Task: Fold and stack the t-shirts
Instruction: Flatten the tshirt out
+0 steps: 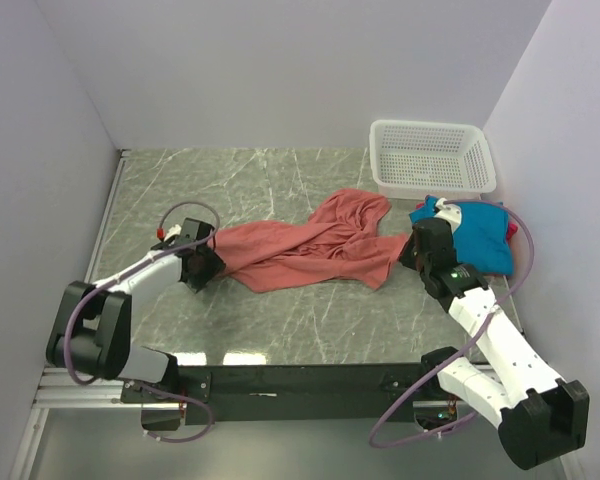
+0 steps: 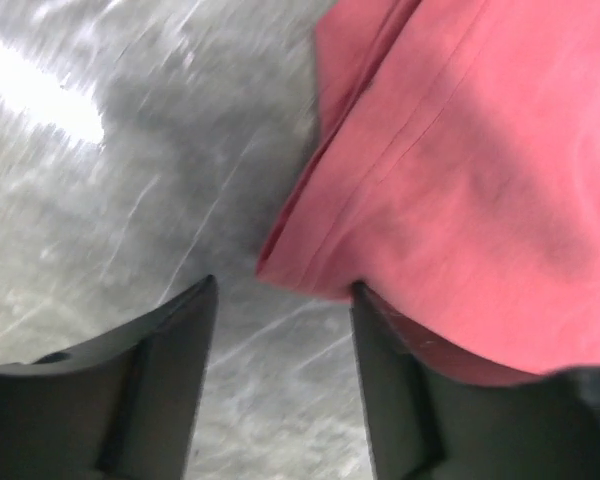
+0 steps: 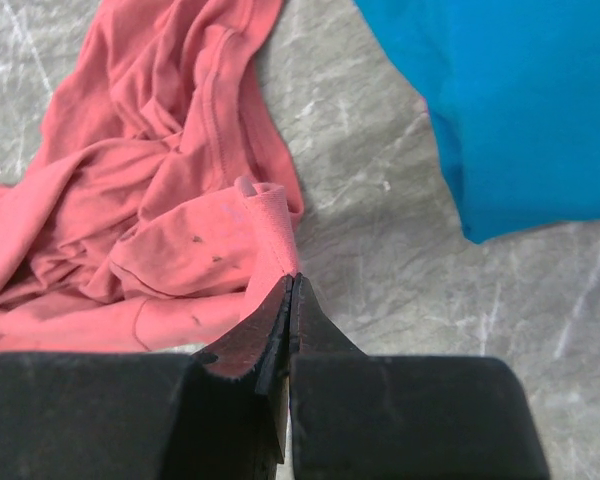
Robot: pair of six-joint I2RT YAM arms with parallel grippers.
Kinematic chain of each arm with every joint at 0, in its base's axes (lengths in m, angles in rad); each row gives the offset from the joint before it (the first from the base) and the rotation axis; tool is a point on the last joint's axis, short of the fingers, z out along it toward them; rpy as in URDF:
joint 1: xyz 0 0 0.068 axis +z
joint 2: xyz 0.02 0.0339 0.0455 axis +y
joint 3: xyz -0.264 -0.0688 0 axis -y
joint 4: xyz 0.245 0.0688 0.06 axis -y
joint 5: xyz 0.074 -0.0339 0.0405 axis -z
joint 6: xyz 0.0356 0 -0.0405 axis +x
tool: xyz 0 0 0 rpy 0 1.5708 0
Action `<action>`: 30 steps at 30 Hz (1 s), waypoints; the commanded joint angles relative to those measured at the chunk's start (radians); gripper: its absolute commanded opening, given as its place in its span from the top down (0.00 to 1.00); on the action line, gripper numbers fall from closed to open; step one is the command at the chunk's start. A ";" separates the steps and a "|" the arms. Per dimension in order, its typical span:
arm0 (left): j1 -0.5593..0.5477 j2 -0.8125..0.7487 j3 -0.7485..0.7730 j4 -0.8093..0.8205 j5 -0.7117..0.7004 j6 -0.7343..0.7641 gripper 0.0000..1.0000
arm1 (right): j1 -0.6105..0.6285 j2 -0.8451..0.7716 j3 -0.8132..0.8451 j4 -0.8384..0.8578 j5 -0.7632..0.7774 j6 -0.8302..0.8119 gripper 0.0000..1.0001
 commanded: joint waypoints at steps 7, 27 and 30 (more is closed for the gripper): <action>0.004 0.161 0.200 0.021 -0.069 0.047 0.99 | -0.011 -0.016 -0.023 0.086 -0.047 -0.038 1.00; 0.010 0.548 0.823 -0.011 -0.083 0.198 0.83 | -0.066 0.026 -0.009 0.118 -0.058 -0.071 1.00; 0.012 0.607 0.923 -0.076 -0.060 0.233 0.03 | -0.069 0.033 -0.006 0.121 -0.075 -0.076 1.00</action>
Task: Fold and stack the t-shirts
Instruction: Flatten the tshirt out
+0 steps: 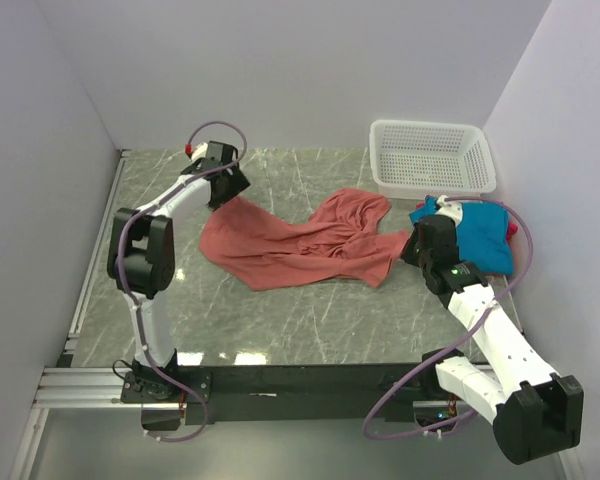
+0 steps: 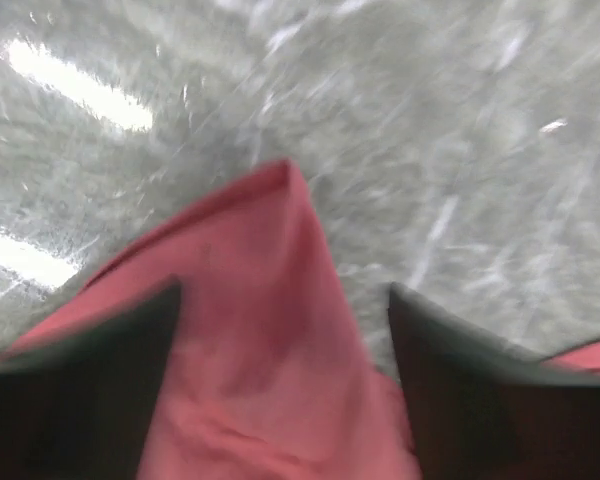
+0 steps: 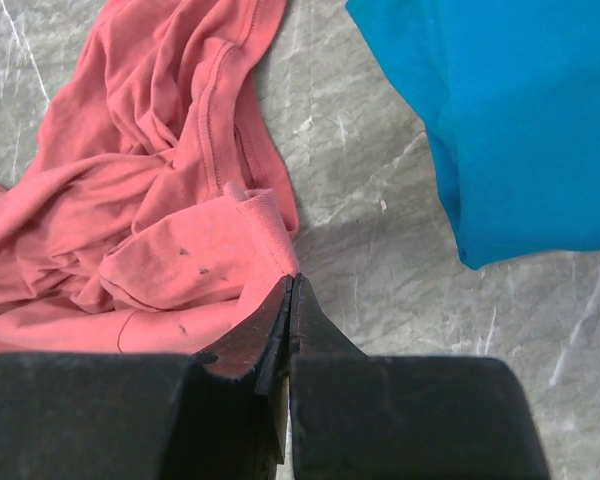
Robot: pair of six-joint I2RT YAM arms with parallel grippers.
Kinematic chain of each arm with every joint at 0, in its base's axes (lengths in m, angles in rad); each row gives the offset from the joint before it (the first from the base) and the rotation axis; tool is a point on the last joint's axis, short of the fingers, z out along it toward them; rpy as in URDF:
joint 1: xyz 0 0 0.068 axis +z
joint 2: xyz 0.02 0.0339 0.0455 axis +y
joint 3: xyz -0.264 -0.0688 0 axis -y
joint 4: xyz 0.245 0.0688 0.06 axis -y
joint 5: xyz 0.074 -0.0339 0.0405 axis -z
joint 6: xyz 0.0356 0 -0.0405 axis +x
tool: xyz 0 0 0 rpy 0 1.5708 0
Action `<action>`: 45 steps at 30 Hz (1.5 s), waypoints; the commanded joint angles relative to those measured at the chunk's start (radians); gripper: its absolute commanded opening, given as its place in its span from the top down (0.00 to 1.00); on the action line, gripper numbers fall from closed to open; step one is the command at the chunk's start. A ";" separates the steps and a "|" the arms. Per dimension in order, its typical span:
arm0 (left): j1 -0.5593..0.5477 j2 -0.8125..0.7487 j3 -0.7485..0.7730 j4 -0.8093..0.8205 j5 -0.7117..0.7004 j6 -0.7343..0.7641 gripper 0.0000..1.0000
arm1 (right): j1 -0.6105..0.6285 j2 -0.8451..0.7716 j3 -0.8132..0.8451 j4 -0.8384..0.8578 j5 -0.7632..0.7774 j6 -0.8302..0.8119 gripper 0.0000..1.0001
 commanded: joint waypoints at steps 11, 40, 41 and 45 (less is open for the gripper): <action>0.022 -0.385 -0.432 -0.120 -0.077 -0.057 0.01 | -0.013 -0.003 0.000 0.041 -0.027 -0.028 1.00; 0.036 -0.549 -0.544 -0.071 -0.011 -0.105 0.99 | -0.013 -0.153 0.090 0.015 -0.035 -0.043 1.00; 0.034 -0.633 -0.542 -0.065 -0.024 -0.105 0.99 | -0.013 -0.167 0.101 0.010 -0.035 -0.038 1.00; 0.036 -0.816 -0.504 -0.094 -0.074 -0.121 0.99 | -0.013 -0.230 0.204 -0.034 -0.039 -0.006 1.00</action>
